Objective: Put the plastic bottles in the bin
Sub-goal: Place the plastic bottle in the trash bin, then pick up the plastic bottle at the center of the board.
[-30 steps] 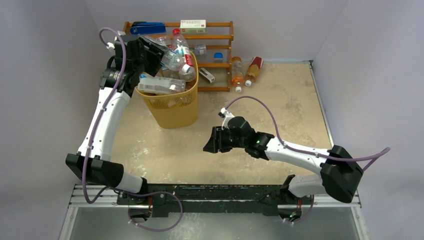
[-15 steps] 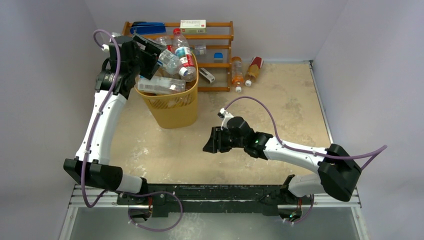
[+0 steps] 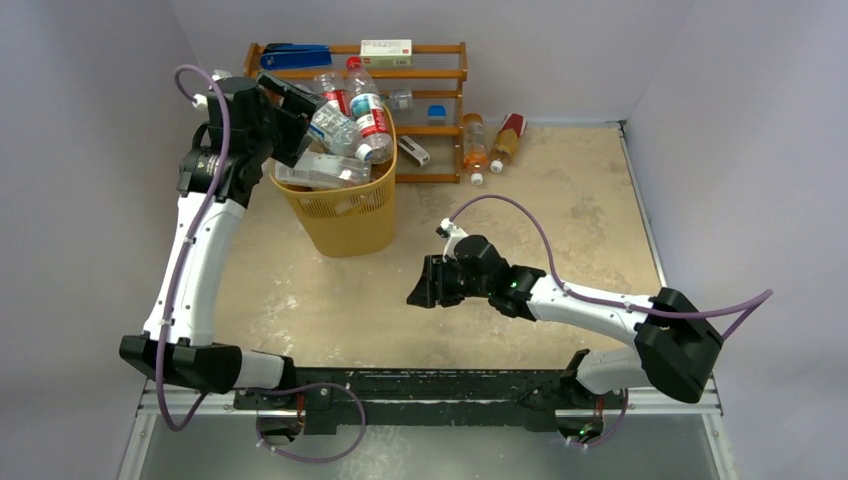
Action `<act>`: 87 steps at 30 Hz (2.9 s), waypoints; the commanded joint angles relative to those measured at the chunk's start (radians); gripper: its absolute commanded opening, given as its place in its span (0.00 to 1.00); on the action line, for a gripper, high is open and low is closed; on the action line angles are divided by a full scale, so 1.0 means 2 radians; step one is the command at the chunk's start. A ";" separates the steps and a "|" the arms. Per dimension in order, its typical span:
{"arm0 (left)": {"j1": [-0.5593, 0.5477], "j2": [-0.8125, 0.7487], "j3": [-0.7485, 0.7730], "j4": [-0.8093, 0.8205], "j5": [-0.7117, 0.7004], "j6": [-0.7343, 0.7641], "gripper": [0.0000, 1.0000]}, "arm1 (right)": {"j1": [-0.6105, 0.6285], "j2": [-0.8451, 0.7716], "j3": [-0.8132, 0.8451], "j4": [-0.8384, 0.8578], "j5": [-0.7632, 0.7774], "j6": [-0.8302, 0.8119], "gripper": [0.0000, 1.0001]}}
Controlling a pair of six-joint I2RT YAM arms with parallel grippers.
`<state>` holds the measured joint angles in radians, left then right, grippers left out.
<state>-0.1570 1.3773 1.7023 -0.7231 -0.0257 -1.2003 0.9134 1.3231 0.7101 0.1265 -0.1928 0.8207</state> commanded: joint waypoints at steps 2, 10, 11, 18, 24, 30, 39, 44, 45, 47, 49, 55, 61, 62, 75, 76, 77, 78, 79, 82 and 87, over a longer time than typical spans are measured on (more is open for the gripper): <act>0.003 -0.032 0.033 0.008 0.002 0.012 0.83 | -0.002 -0.008 0.001 0.016 0.002 0.004 0.50; 0.003 -0.071 -0.023 0.194 0.149 0.053 0.84 | -0.002 -0.019 0.013 -0.005 0.014 0.008 0.68; 0.003 -0.067 -0.021 0.195 0.162 0.057 0.84 | -0.002 -0.020 0.016 -0.009 0.017 0.008 0.76; -0.008 -0.062 -0.012 0.198 0.211 0.077 0.84 | -0.004 -0.040 0.044 -0.063 0.055 0.005 1.00; -0.107 -0.032 0.051 0.118 0.161 0.150 0.85 | -0.095 -0.098 0.087 -0.153 0.047 -0.014 1.00; -0.201 -0.029 0.030 0.109 0.108 0.179 0.86 | -0.244 -0.155 0.146 -0.241 0.056 -0.067 1.00; -0.340 -0.023 -0.033 0.087 0.016 0.216 0.86 | -0.352 -0.098 0.210 -0.231 0.052 -0.117 0.94; -0.362 -0.054 -0.119 0.092 -0.006 0.220 0.87 | -0.371 -0.006 0.256 -0.197 0.063 -0.140 0.88; -0.365 -0.061 -0.144 0.093 -0.010 0.220 0.87 | -0.374 0.016 0.269 -0.191 0.064 -0.144 0.87; -0.370 -0.073 -0.181 0.094 -0.017 0.221 0.87 | -0.379 0.059 0.301 -0.184 0.069 -0.153 0.86; -0.371 -0.087 -0.216 0.092 -0.026 0.221 0.87 | -0.381 0.103 0.337 -0.179 0.076 -0.163 0.84; -0.371 -0.121 -0.283 0.087 -0.046 0.219 0.87 | -0.385 0.240 0.444 -0.180 0.087 -0.177 0.77; -0.371 -0.148 -0.342 0.110 -0.043 0.203 0.89 | -0.385 0.347 0.522 -0.174 0.084 -0.169 0.75; -0.371 -0.151 -0.352 0.116 -0.041 0.198 0.89 | -0.385 0.359 0.533 -0.175 0.084 -0.167 0.75; -0.370 -0.136 -0.373 0.126 -0.036 0.202 0.89 | -0.385 0.449 0.573 -0.163 0.065 -0.124 0.65; -0.371 -0.132 -0.372 0.126 -0.036 0.203 0.89 | -0.385 0.453 0.572 -0.162 0.066 -0.121 0.65; -0.371 -0.130 -0.372 0.126 -0.036 0.203 0.89 | -0.385 0.454 0.571 -0.161 0.066 -0.119 0.65; -0.371 -0.129 -0.371 0.127 -0.036 0.204 0.89 | -0.385 0.456 0.570 -0.159 0.066 -0.117 0.65; -0.371 -0.127 -0.370 0.128 -0.036 0.204 0.89 | -0.385 0.458 0.570 -0.158 0.067 -0.115 0.65; -0.371 -0.119 -0.363 0.130 -0.036 0.206 0.89 | -0.387 0.464 0.572 -0.158 0.071 -0.109 0.65; -0.371 -0.107 -0.352 0.130 -0.034 0.210 0.89 | -0.391 0.472 0.575 -0.155 0.071 -0.100 0.65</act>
<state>-0.8974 1.1545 0.9447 -0.5106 -0.0906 -0.7998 0.1421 2.2593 1.8137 -0.2199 -0.0509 0.5941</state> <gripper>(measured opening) 0.889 0.648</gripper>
